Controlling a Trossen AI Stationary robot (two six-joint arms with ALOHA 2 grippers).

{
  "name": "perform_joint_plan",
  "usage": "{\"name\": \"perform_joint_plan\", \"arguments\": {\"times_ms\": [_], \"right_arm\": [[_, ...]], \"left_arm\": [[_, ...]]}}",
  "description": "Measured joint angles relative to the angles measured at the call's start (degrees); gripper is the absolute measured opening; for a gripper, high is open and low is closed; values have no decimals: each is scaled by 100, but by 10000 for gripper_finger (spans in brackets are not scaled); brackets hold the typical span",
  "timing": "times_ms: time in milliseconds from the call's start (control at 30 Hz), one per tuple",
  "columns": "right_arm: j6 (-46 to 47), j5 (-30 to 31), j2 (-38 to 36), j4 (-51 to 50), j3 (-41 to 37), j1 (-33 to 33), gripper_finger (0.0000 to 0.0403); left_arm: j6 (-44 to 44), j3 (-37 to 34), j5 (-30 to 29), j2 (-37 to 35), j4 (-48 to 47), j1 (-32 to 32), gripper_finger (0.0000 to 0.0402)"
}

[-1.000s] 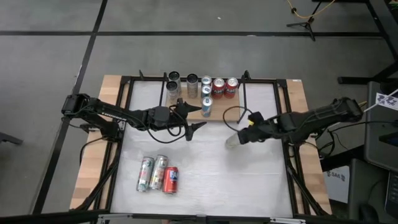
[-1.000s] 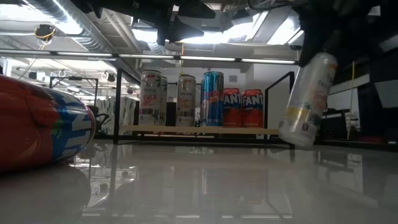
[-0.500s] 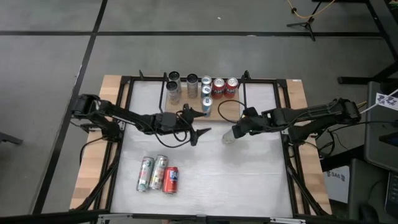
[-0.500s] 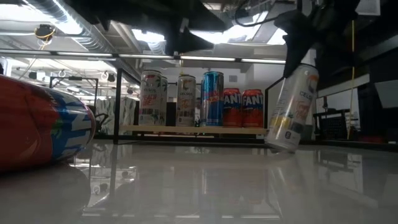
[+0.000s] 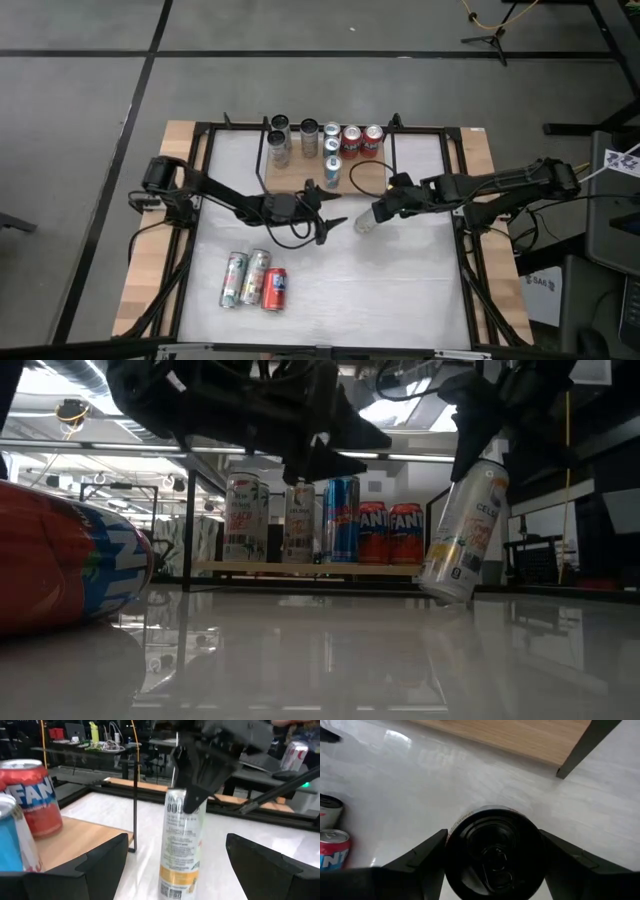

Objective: Place canned beverage on shelf
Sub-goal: Put the top white yellow soda can on the shelf aligned with the other white yellow soda can

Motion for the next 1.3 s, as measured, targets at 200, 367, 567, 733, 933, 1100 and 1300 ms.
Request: {"name": "perform_joint_plan", "arguments": {"times_ms": [200, 367, 567, 733, 933, 1100, 1300], "right_arm": [[0, -5, 0, 1, 0, 0, 261], [5, -4, -2, 7, 0, 0, 263], [376, -37, -2, 23, 0, 0, 263], [616, -67, -3, 47, 0, 11, 264], [761, -171, -4, 298, 0, 11, 264], [810, -329, -9, 337, 2, 11, 264], [954, -509, -9, 336, 4, 13, 264]], "left_arm": [[-238, 0, -17, 64, 25, 4, 330], [-398, 0, 73, 62, 32, 9, 330], [-411, 0, 240, 62, 296, 7, 330], [-414, 11, 232, 62, 644, 9, 330], [-413, 423, 297, 260, 655, 7, 330], [-276, 1022, 303, 706, 196, 12, 330], [-201, 1411, 264, 1015, -565, 48, 330]]}}
